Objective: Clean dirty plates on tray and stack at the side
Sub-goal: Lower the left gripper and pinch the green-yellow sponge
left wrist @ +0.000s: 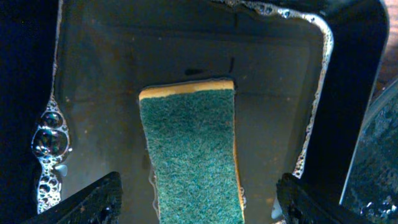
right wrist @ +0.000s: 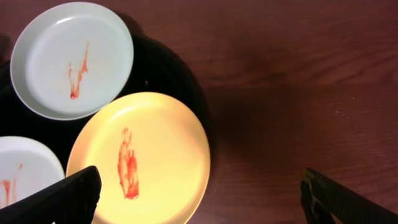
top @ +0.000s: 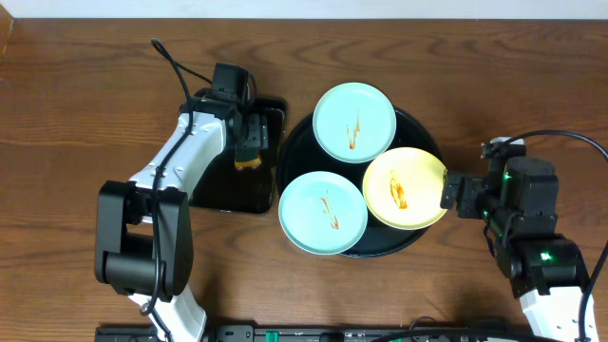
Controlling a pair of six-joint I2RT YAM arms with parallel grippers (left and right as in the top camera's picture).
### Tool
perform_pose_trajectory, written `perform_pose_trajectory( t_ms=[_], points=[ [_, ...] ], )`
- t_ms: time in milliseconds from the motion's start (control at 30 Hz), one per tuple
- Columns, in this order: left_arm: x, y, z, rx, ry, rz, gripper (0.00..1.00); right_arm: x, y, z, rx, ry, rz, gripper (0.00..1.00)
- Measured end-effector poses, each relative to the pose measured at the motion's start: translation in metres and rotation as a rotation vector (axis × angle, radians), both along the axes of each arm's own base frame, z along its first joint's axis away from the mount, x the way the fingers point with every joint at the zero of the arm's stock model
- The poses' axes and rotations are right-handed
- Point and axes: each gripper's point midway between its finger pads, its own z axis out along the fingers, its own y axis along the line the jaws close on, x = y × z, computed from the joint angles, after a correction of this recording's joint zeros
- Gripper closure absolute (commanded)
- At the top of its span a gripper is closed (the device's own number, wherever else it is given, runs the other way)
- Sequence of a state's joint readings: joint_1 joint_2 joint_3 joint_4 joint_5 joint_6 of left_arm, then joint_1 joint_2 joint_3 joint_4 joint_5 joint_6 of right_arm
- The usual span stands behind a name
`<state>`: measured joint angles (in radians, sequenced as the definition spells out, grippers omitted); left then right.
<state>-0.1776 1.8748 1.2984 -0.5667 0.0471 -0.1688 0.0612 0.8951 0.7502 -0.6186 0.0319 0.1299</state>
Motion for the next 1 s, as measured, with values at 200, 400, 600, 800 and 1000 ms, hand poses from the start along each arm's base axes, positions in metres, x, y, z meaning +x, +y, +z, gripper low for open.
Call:
perform_pose_trajectory(
  t_ms=[200,400,600,800,1000],
  points=[
    [0.003,0.0,-0.001,-0.005,-0.01,0.013,0.2,-0.001,0.0,-0.001,-0.002,0.007,-0.001,0.01],
    [0.0,0.0,-0.015,0.001,0.023,0.015,0.21,-0.002,-0.001,-0.002,-0.002,0.012,-0.002,0.01],
    [-0.006,0.001,-0.037,0.009,0.08,0.021,0.41,-0.002,-0.001,-0.002,-0.002,0.013,-0.002,0.01],
    [-0.006,0.001,-0.039,0.011,0.082,0.017,0.64,-0.002,0.0,-0.002,-0.002,0.013,-0.001,0.01],
    [-0.006,0.003,-0.039,0.019,0.08,0.021,0.89,-0.003,-0.001,-0.003,-0.003,0.017,-0.002,0.01]
  ],
)
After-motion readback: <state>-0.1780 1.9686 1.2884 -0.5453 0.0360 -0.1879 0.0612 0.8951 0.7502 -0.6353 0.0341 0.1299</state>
